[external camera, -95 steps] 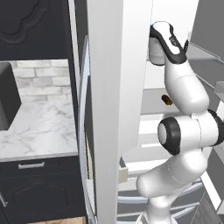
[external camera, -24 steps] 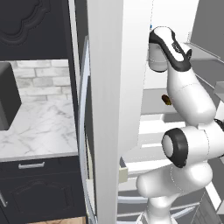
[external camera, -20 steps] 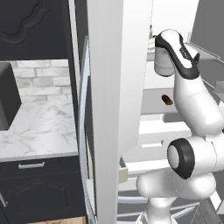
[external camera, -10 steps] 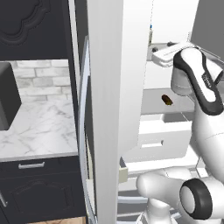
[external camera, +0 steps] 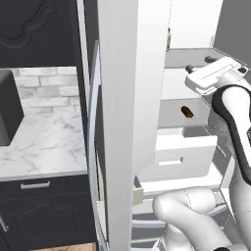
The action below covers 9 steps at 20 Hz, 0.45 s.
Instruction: Place the mayonnaise and condiment bottle from the counter to the top shelf of the fridge. If the existing items in the fridge are on the top shelf, move them to other shelves.
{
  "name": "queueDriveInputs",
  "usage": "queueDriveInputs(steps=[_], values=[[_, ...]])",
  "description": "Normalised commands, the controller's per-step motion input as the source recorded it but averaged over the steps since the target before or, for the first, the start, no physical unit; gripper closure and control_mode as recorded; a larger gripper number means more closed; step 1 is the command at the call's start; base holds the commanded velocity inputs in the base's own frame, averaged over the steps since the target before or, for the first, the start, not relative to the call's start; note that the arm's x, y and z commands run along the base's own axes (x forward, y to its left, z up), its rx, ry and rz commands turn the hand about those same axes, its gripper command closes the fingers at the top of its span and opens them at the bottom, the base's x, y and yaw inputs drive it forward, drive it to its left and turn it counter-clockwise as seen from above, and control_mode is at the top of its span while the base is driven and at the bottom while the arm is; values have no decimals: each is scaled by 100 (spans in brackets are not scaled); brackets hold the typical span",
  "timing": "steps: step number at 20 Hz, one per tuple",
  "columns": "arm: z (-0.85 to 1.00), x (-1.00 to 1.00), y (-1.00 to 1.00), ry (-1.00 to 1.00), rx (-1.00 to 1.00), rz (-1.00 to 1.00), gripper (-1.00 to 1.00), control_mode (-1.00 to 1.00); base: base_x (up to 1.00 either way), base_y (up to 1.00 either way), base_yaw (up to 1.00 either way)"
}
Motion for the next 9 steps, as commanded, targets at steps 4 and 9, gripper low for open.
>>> queueDriveInputs(steps=[4, 9], values=[[29, -53, -9, -34, 7, 3, -100, -100, 0, 0, 0], [0, 2, 1, 1, -1, 0, -100, -100, 0, 0, 0]])
